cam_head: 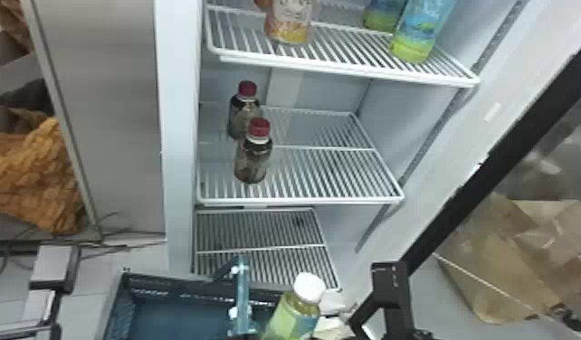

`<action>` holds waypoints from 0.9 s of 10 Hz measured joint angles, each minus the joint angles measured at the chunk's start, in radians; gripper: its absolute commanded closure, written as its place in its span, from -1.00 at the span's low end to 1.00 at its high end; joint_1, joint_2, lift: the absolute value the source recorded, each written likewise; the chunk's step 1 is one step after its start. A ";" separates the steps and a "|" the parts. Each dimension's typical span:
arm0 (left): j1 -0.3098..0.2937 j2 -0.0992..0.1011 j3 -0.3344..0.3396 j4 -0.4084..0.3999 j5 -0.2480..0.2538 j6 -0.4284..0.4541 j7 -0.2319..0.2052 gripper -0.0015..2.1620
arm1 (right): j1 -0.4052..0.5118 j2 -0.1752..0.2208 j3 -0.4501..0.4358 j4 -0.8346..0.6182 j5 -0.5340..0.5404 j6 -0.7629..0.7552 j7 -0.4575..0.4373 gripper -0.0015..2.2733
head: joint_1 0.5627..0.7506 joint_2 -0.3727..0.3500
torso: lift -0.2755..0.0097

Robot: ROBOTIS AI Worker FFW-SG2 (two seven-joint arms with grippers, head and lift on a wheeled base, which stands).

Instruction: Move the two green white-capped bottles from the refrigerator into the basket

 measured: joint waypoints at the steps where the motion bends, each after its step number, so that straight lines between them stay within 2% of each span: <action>1: 0.000 0.000 0.000 0.000 0.000 0.000 0.000 0.07 | -0.006 -0.002 0.003 0.008 -0.005 0.014 0.000 -0.51 | 0.41 -0.82 | -0.92; 2: 0.000 0.000 0.000 0.000 0.000 0.000 0.000 0.07 | -0.007 -0.002 0.003 0.009 -0.005 0.017 0.000 -0.67 | 0.41 -0.82 | -0.92; 4: 0.000 0.000 -0.001 0.000 -0.002 0.000 0.002 0.07 | -0.008 -0.003 -0.001 -0.001 0.006 0.011 0.001 -0.84 | 0.41 -0.84 | -0.92; 9: -0.002 0.000 -0.002 0.000 -0.002 0.002 0.002 0.07 | 0.002 0.003 -0.041 -0.047 0.058 -0.071 0.002 -0.87 | 0.41 -0.94 | -0.92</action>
